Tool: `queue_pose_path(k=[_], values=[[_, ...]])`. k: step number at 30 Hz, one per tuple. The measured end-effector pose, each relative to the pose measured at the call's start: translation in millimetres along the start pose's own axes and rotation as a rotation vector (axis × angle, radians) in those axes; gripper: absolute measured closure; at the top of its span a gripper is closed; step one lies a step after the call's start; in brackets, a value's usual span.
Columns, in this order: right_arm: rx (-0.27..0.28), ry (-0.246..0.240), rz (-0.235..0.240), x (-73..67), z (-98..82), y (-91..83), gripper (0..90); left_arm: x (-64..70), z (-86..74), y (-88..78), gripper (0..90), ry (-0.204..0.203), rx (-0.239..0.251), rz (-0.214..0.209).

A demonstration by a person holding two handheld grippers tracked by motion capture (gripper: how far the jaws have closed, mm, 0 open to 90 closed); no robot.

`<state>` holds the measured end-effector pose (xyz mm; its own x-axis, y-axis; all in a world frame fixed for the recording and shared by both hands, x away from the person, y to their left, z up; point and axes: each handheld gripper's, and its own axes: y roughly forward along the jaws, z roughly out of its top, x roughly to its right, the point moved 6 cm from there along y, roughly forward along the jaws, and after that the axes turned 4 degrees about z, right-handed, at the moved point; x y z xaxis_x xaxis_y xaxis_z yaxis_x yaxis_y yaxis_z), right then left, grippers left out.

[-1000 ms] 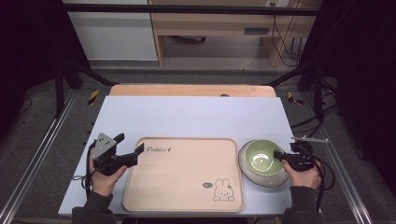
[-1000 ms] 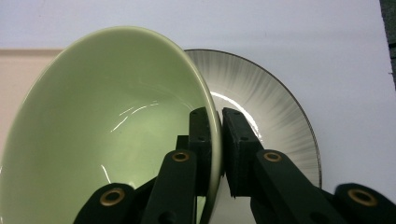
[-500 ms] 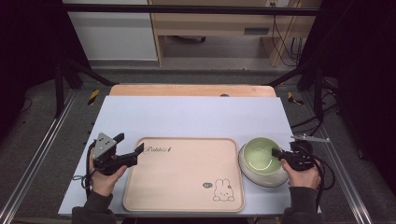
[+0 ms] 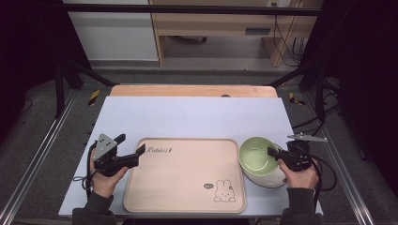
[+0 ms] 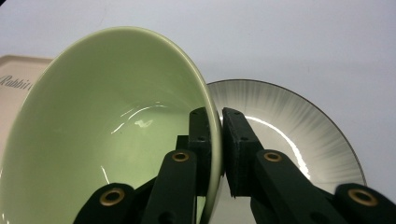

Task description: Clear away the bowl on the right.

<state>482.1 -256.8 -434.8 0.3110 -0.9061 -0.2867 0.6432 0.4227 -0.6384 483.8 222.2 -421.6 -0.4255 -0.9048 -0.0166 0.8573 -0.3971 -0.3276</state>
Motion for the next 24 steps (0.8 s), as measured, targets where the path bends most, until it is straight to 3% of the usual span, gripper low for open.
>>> queue_pose_path(k=[24], values=[[0.011, -0.082, 0.079, -36.5, 16.1, 6.4, 83.0, 3.0, 0.4, 0.6, 16.2, 0.003, 0.002, -0.010]])
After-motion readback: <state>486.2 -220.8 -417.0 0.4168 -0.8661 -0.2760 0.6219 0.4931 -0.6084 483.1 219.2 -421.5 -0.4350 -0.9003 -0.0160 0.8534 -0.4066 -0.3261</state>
